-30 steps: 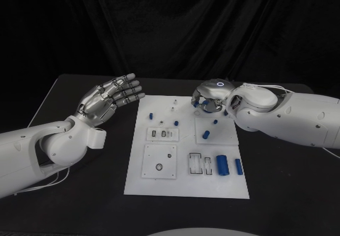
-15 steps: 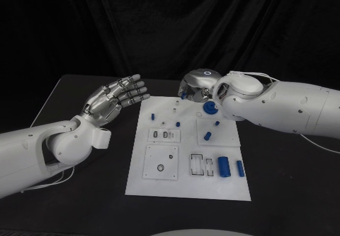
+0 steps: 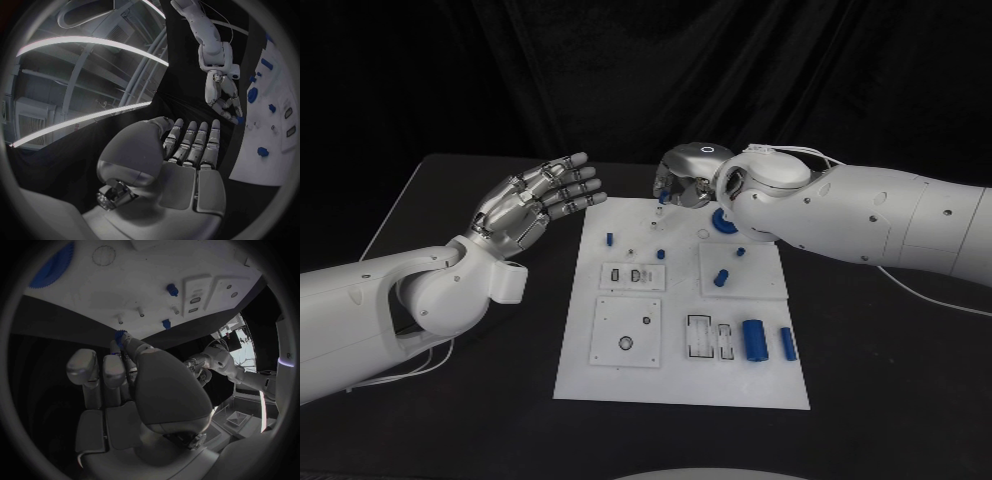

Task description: Assemble the parts on the task board

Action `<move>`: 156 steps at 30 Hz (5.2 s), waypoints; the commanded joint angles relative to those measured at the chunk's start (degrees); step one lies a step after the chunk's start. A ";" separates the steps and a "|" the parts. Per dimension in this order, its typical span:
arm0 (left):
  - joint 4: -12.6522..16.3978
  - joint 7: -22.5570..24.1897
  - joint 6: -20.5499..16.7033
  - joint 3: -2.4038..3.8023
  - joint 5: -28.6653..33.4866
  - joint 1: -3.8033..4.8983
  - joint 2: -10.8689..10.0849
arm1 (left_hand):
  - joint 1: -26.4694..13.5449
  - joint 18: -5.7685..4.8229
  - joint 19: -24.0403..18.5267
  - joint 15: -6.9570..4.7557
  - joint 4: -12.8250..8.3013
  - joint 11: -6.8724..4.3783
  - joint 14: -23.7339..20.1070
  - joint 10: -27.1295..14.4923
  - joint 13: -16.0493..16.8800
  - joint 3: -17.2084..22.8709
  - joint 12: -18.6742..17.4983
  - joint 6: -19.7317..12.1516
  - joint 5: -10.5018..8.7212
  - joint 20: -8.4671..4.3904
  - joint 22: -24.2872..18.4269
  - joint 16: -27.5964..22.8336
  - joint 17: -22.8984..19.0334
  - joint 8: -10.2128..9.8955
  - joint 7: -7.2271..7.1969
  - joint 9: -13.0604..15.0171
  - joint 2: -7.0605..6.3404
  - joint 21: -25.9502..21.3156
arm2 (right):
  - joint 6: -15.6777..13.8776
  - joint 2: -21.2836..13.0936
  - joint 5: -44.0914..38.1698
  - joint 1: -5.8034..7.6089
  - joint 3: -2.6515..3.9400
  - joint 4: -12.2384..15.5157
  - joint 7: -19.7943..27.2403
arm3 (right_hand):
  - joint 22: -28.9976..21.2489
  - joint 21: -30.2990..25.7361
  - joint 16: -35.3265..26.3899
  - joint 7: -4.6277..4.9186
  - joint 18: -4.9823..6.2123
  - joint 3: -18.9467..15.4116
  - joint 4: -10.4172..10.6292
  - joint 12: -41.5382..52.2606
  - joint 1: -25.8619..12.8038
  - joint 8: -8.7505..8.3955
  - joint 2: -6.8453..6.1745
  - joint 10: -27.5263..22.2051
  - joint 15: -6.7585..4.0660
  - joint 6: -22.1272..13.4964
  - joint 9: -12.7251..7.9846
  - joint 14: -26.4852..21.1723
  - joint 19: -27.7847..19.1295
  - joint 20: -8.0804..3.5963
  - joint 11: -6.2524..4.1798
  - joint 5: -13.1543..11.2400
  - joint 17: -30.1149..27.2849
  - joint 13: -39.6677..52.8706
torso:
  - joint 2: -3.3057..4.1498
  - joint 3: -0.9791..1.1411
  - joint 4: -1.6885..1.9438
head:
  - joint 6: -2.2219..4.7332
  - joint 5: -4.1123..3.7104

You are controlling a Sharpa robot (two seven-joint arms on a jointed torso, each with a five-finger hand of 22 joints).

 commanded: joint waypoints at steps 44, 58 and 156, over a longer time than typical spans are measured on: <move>-0.47 3.84 0.78 0.05 0.47 0.09 0.27 | -0.78 -0.45 0.56 0.19 -0.20 0.40 0.43 0.30 -0.01 0.97 -0.13 0.37 0.18 -0.11 -0.03 0.59 0.10 0.32 0.47 0.12 0.03 0.29 | 0.95 3.73 -1.85 -2.96 0.25 -5.62 1.11 | -0.50 -0.67 -1.12 0.09 -0.14 0.11 1.17 -2.59 -0.93 -1.43 -0.92 0.93 0.76 -1.66 0.31 -1.01 -0.82 0.76 -1.17 0.24 -1.31 0.07 | -0.11 -0.03 -0.06 | -0.09 -0.99; -0.58 4.18 1.29 0.05 1.10 0.09 0.38 | -0.92 -0.52 0.62 0.24 -0.24 0.41 0.59 0.37 0.01 1.37 -0.08 0.55 0.29 -0.12 -0.03 0.80 0.12 0.38 0.52 0.14 0.22 0.33 | 3.33 4.02 -1.70 -3.24 0.31 -6.23 -0.61 | -7.13 -5.91 -4.97 -1.14 1.27 -2.33 2.10 -9.06 -3.17 -5.31 -3.26 -13.34 1.89 -12.36 -1.46 -5.95 -6.17 1.95 1.46 0.12 -7.80 0.12 | -0.11 -0.04 -0.06 | -0.12 -1.07; -1.94 1.84 3.67 0.07 1.91 -0.16 -0.66 | -1.66 -1.03 0.73 0.80 -0.48 0.58 2.10 0.75 0.05 2.59 0.16 0.75 0.23 -0.14 -0.03 2.39 0.39 0.51 0.89 0.18 0.15 0.44 | 3.14 -13.33 -3.70 -3.71 -0.31 4.85 -4.79 | 26.61 12.97 16.41 -0.78 -5.09 -13.62 8.50 71.99 -17.35 -4.25 0.03 31.41 -1.07 -9.60 -5.92 10.46 10.58 -0.76 -3.82 7.96 40.29 86.18 | -0.56 -0.19 -1.05 | 0.20 -0.61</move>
